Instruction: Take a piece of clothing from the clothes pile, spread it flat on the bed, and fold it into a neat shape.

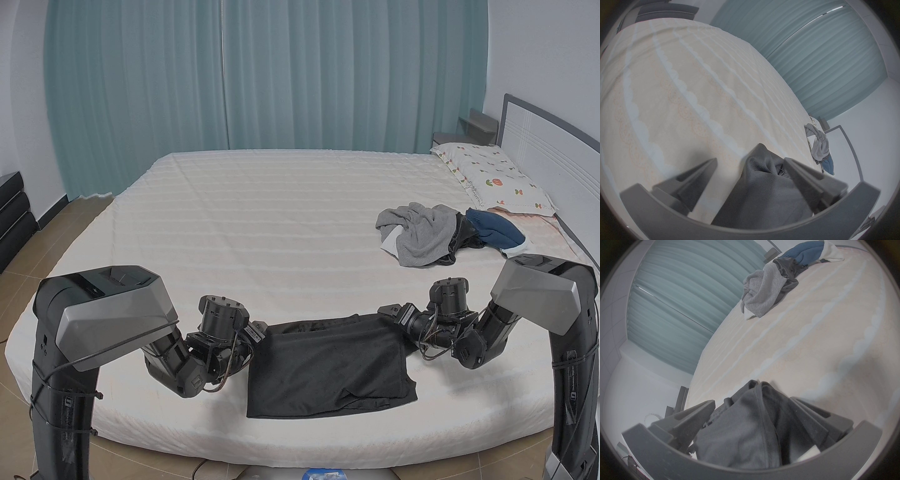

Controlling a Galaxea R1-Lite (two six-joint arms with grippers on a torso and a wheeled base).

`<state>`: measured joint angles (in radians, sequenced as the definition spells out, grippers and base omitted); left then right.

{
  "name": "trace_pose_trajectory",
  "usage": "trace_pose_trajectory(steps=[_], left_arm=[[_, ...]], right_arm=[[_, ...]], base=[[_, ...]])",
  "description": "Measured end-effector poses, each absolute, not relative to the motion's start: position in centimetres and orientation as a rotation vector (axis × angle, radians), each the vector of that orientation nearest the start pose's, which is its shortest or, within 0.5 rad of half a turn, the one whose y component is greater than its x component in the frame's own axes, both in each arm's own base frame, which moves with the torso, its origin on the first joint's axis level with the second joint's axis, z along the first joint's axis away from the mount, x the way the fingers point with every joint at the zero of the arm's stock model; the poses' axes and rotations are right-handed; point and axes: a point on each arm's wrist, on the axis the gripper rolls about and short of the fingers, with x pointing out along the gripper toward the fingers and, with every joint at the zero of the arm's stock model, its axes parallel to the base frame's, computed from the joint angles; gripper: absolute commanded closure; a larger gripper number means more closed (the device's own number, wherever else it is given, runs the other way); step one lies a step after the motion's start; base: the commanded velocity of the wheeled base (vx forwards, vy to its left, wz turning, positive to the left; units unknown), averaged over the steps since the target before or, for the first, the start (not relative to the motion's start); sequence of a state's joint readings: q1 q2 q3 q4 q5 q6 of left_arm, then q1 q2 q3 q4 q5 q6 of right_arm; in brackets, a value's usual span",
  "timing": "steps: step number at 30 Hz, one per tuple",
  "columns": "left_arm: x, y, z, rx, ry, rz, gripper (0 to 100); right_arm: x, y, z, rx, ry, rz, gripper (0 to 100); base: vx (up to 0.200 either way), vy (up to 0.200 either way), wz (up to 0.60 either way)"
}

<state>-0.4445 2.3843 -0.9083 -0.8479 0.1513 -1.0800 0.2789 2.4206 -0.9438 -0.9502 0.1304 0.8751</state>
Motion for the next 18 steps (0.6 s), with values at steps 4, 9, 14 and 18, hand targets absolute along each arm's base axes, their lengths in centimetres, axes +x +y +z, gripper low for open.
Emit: trace_pose_trajectory(steps=[4, 9, 14, 18], left_arm=[[35.2, -15.7, -1.7, -0.892, 0.717, 0.055, 0], [34.6, -14.1, -1.1, -0.935, 0.71, 0.034, 0], [34.2, -13.2, -0.7, -0.954, 0.684, 0.02, 0], [34.1, -13.0, -0.6, -0.955, 0.683, 0.024, 0]], right_arm=[[36.8, 10.4, -1.1, 0.805, 0.721, 0.189, 0], [33.8, 9.7, -0.2, 0.733, 0.796, 0.302, 0], [31.7, 9.9, 0.0, 0.655, 0.836, 0.365, 0], [30.9, 10.4, 0.1, 0.639, 0.856, 0.385, 0]], base=[[0.0, 0.0, 0.0], [0.0, 0.0, 0.0], [0.0, 0.0, 0.0], [0.0, 0.0, 0.0]])
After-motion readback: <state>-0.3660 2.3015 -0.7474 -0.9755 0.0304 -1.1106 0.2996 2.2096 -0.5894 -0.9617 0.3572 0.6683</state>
